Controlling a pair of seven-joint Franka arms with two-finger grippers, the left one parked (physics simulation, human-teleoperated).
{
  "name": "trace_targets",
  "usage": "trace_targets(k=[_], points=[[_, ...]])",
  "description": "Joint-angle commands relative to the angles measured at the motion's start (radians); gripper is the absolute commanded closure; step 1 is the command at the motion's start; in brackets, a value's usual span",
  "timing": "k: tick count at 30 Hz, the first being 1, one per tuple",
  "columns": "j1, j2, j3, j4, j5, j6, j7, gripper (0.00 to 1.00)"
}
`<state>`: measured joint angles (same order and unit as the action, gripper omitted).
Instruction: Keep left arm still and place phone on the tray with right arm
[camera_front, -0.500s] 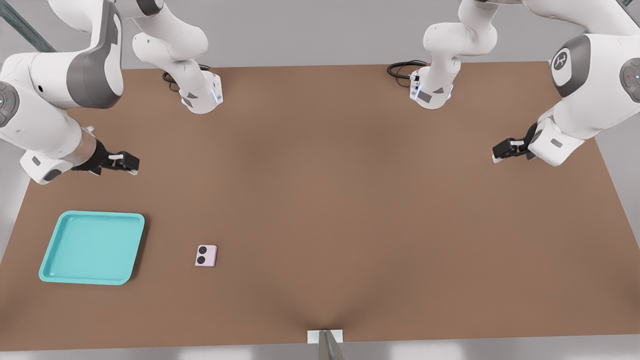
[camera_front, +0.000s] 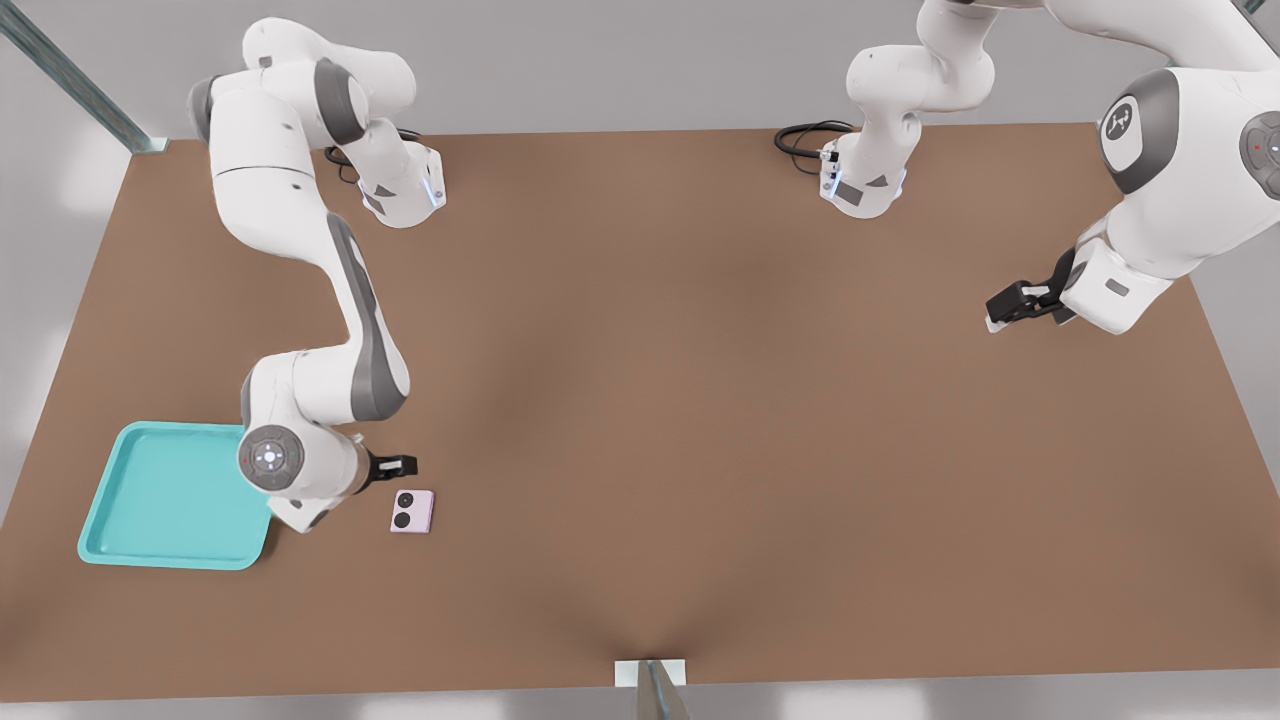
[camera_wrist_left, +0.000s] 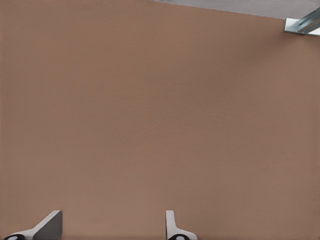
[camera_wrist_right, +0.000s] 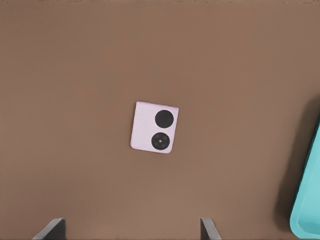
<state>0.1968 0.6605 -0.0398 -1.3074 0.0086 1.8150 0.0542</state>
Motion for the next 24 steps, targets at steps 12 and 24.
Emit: trace_targets(k=[12,24], points=[[-0.031,0.160,0.011,-0.061,0.083,0.415,0.069,0.00],[-0.077,0.234,0.035,-0.079,0.085,0.480,-0.005,0.00]])
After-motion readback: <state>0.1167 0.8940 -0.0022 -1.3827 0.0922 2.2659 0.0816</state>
